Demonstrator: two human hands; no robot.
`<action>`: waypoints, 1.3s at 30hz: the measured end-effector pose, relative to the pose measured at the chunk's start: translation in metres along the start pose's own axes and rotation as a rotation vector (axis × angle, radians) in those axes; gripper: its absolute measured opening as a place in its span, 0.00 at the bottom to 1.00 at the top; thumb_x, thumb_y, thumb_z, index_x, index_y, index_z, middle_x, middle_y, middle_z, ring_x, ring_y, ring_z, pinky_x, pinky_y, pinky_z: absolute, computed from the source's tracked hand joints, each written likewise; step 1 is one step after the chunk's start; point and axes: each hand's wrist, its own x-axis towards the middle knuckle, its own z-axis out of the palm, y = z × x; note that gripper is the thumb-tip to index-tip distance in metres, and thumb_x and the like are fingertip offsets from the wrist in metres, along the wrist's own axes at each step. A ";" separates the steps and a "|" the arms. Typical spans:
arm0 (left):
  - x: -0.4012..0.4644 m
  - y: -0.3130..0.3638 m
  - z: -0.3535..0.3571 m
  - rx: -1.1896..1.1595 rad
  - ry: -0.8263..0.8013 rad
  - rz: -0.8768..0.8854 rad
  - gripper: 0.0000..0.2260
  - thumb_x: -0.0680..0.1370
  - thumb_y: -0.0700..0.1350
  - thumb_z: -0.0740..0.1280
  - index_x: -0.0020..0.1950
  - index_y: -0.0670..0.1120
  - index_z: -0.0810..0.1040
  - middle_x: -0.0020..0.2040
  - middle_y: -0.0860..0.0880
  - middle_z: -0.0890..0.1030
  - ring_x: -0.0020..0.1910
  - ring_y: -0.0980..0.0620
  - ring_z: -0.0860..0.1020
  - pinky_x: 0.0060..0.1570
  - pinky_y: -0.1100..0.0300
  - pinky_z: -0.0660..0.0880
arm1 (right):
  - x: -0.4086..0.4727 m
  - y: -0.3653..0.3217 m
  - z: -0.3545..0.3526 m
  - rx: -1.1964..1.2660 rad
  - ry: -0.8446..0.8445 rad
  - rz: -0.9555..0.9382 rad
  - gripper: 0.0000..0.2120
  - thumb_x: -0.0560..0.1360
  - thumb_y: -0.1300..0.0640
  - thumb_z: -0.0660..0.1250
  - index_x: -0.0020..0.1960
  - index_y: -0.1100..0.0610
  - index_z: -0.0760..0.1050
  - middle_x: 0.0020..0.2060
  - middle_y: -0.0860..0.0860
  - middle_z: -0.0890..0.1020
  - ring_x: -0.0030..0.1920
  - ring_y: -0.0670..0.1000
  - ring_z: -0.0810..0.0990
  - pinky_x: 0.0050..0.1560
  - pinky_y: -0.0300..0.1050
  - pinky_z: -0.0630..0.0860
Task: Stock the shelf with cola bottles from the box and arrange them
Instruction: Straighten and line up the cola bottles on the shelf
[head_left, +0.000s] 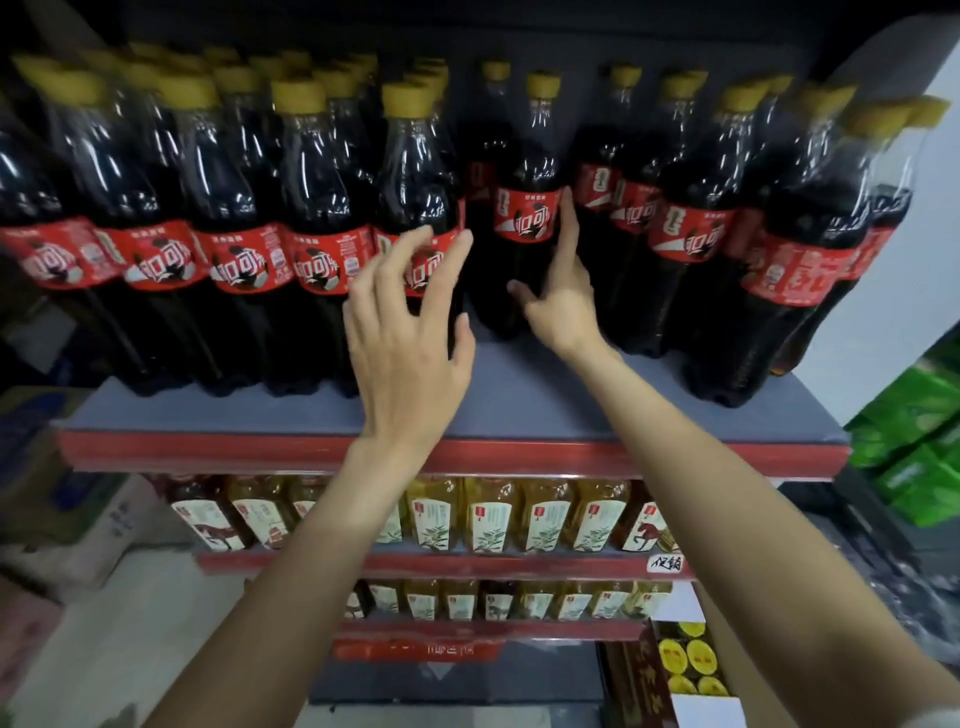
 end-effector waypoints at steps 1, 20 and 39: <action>0.001 -0.004 0.000 0.020 0.016 -0.006 0.26 0.73 0.41 0.69 0.70 0.49 0.69 0.67 0.45 0.67 0.63 0.45 0.65 0.62 0.52 0.67 | 0.005 -0.001 0.004 0.000 0.003 0.010 0.48 0.73 0.64 0.70 0.78 0.46 0.40 0.72 0.56 0.68 0.68 0.58 0.71 0.65 0.50 0.68; -0.001 0.043 0.006 -0.793 0.001 0.019 0.10 0.76 0.38 0.62 0.57 0.43 0.75 0.51 0.51 0.78 0.52 0.54 0.75 0.56 0.62 0.70 | -0.076 -0.013 -0.063 0.041 0.335 -0.158 0.15 0.78 0.62 0.64 0.64 0.57 0.74 0.57 0.52 0.77 0.57 0.47 0.77 0.57 0.42 0.75; 0.030 0.160 0.133 -0.748 -0.409 -0.479 0.39 0.70 0.44 0.75 0.76 0.44 0.58 0.71 0.42 0.67 0.68 0.45 0.70 0.65 0.48 0.70 | -0.104 0.076 -0.161 0.005 0.493 -0.278 0.17 0.75 0.67 0.64 0.64 0.64 0.70 0.58 0.60 0.74 0.60 0.56 0.73 0.57 0.58 0.74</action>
